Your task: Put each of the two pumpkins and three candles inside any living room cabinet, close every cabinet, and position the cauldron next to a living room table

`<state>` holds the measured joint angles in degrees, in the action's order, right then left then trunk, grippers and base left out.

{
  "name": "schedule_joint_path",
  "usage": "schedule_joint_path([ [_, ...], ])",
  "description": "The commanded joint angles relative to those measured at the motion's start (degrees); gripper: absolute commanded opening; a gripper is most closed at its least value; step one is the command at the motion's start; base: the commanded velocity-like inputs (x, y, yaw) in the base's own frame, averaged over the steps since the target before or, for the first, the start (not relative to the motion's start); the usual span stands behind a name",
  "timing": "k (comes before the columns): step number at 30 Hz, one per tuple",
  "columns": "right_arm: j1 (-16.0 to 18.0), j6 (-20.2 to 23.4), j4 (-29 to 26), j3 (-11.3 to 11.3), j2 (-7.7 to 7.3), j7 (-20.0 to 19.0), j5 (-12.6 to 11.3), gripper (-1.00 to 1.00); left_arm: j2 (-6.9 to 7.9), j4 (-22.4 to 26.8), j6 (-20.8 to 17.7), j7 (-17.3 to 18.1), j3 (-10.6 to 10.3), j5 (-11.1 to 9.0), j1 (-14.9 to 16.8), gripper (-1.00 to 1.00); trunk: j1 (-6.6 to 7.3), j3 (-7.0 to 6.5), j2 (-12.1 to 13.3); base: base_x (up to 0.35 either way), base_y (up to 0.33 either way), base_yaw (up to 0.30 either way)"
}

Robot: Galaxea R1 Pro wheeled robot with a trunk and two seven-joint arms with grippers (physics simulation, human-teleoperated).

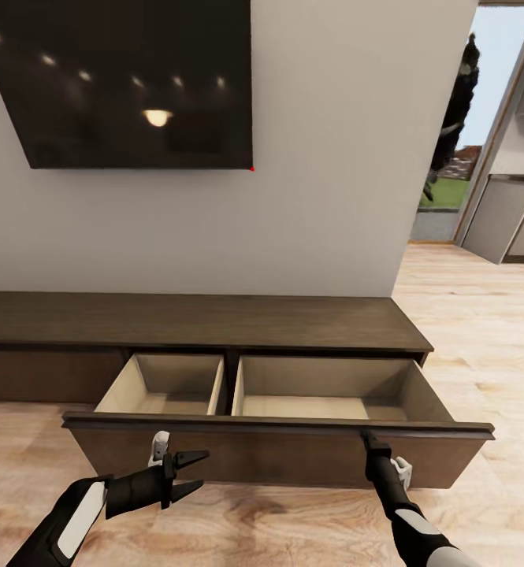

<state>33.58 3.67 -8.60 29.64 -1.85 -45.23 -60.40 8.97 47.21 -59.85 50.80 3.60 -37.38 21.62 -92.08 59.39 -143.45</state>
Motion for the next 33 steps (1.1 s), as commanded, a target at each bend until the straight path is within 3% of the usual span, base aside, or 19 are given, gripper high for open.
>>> schedule_joint_path([
  [1,0.0,0.0,0.0,0.1,0.00,-0.1,-0.1,1.00,0.00,0.0,0.0,0.0,0.0,0.0,0.0,1.00,0.00,0.00,0.0,-0.002,0.000,0.000],
  [11,0.0,0.0,0.0,0.1,0.00,-0.1,-0.1,1.00,0.02,0.0,0.0,0.0,0.0,0.0,0.0,1.00,0.00,0.00,0.0,-0.011,0.000,0.000],
  [23,0.0,0.0,-0.4,-0.5,0.00,-0.1,0.7,1.00,0.00,0.0,0.0,0.0,0.1,0.0,0.0,1.00,0.00,0.00,0.0,-0.294,0.000,0.000],
  [28,0.0,0.6,-0.8,-5.9,-0.30,1.8,8.9,1.00,0.01,0.0,0.0,-0.4,0.2,0.1,0.0,1.00,0.00,0.00,0.0,-0.236,0.000,0.000],
  [29,0.1,2.0,-0.8,-7.1,-0.61,3.6,11.9,1.00,0.03,0.0,0.0,-0.6,0.2,0.2,0.0,1.00,0.00,0.00,0.0,-0.105,0.000,0.000],
  [31,0.4,6.1,-0.9,-8.1,-0.82,6.6,15.7,1.00,0.01,0.0,0.0,-0.9,0.2,0.4,0.0,1.00,0.00,0.00,0.0,-0.055,0.000,0.000],
  [33,0.7,13.4,-1.6,-8.8,-1.27,9.8,18.5,1.00,0.07,0.1,0.0,-1.0,0.2,0.5,0.0,1.00,0.00,0.00,0.0,-0.018,0.000,0.000],
])
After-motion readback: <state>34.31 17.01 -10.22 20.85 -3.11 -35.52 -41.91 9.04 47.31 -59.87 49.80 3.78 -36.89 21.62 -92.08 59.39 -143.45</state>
